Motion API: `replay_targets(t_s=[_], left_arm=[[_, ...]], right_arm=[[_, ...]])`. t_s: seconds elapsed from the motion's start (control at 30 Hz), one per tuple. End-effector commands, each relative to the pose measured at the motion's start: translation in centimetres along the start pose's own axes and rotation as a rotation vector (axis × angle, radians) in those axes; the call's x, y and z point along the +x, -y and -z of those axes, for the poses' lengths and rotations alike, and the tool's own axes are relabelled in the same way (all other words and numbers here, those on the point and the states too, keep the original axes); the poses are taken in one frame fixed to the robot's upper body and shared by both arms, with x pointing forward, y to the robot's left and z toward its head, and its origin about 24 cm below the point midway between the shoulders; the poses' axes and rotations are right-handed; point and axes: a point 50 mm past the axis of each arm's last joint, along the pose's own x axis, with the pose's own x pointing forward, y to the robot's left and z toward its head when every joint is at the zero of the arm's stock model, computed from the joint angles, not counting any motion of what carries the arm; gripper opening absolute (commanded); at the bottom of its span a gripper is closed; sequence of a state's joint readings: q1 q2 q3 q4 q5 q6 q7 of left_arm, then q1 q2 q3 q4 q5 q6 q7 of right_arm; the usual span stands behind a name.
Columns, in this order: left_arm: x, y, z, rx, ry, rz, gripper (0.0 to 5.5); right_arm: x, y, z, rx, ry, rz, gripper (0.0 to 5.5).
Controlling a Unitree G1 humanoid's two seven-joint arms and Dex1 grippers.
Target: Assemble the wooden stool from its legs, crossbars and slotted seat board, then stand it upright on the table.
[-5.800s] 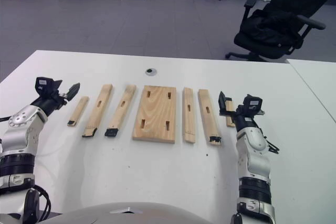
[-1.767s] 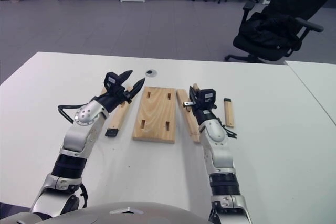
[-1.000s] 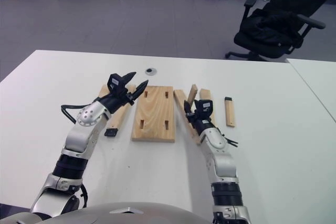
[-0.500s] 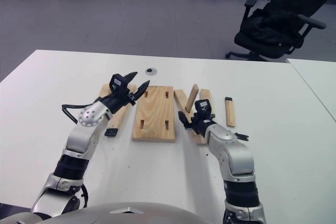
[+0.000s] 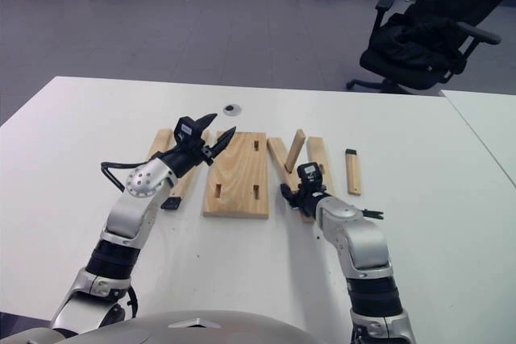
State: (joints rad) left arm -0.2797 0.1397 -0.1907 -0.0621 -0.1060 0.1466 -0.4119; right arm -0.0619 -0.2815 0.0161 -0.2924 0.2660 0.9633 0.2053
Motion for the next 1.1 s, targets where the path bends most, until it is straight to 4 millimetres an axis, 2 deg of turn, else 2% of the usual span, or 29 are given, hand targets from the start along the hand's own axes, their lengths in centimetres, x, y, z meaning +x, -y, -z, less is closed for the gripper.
replay_targets(t_s=[0.03,0.13,0.3,0.43,0.57,0.73,0.9,1.1], left_arm=[[-0.2,-0.2,0.2,0.001,-0.018,-0.017,2.88],[-0.5,-1.1,0.4,-0.067,-0.025,-0.046,2.88],[-0.6,-2.8,-0.2,-0.36,0.026,-0.08,2.88],[-0.1,-2.6,-0.2,-0.835,0.074,0.011,2.88],[-0.2,-2.6,-1.4,-1.092,0.158,0.105,2.88],[-0.4,-2.6,-1.6,-1.163,0.151,0.131,2.88],[-0.3,-2.6,-1.7,-1.19,0.16,0.137,2.88],[-0.5,-2.2,-1.7,-1.205,0.171,0.141,1.81]], right_arm=[[0.1,0.5,0.4,-0.02,-0.015,0.04,2.07],[0.0,0.4,-0.9,0.024,0.081,0.021,2.06],[-1.2,0.8,-4.3,-0.017,0.269,0.018,2.06],[-1.6,-1.6,-5.2,-0.16,0.373,-0.123,2.06],[-2.0,-3.4,-6.3,-0.266,0.475,-0.232,2.06],[-2.9,-5.2,-6.4,-0.329,0.545,-0.346,2.06],[-3.2,-5.9,-6.2,-0.348,0.56,-0.399,2.06],[-3.3,-6.1,-5.6,-0.377,0.546,-0.42,2.06]])
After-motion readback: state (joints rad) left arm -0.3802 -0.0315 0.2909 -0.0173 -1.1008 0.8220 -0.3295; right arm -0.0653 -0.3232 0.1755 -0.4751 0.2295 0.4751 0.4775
